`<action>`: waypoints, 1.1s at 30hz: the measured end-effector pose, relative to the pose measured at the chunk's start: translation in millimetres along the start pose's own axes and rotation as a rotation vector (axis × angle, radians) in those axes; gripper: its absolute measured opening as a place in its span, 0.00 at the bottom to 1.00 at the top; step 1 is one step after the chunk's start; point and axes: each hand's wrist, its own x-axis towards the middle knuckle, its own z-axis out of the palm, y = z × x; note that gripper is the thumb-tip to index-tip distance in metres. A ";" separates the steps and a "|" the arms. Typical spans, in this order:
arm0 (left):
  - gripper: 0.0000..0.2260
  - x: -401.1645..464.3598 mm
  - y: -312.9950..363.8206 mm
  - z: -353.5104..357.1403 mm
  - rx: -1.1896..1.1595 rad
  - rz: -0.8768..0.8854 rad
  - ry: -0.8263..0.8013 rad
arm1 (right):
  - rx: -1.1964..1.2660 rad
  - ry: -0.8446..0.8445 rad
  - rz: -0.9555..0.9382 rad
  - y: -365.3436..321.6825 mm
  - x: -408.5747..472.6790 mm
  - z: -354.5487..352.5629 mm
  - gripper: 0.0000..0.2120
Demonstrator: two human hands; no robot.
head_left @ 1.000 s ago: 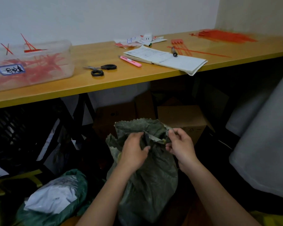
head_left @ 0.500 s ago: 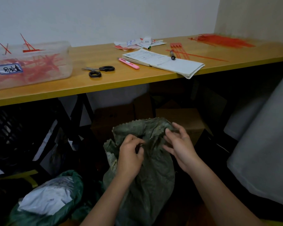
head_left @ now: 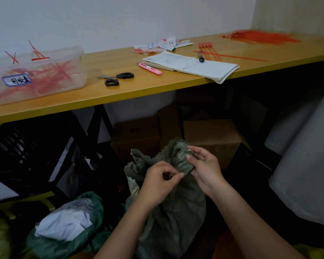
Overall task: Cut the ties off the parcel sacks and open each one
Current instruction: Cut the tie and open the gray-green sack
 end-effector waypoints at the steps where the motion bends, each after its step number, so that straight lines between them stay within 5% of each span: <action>1: 0.04 -0.3 -2.9 0.5 0.055 -0.021 0.020 | 0.061 0.002 0.016 -0.8 1.2 -0.5 0.11; 4: 0.11 -2.9 -12.4 4.4 0.190 -0.042 0.031 | 0.160 0.026 0.027 -1.7 5.0 -3.0 0.10; 8: 0.07 -10.8 -18.9 3.9 0.144 0.066 0.009 | 0.231 0.074 0.001 -4.6 11.2 -7.8 0.10; 13: 0.19 -15.9 -22.4 -7.8 0.328 0.157 0.077 | 0.301 0.100 0.047 0.7 12.7 -15.9 0.17; 23: 0.08 -14.1 -33.2 -20.4 0.889 0.148 0.028 | 0.254 0.073 0.089 -3.9 7.1 -12.7 0.16; 28: 0.07 -12.1 -39.0 -21.1 0.424 0.099 -0.231 | 0.288 0.030 0.088 -15.6 4.0 -12.9 0.16; 33: 0.13 1.9 -25.6 -24.4 0.340 0.219 0.164 | 0.238 -0.044 0.080 -19.8 -2.5 -11.2 0.12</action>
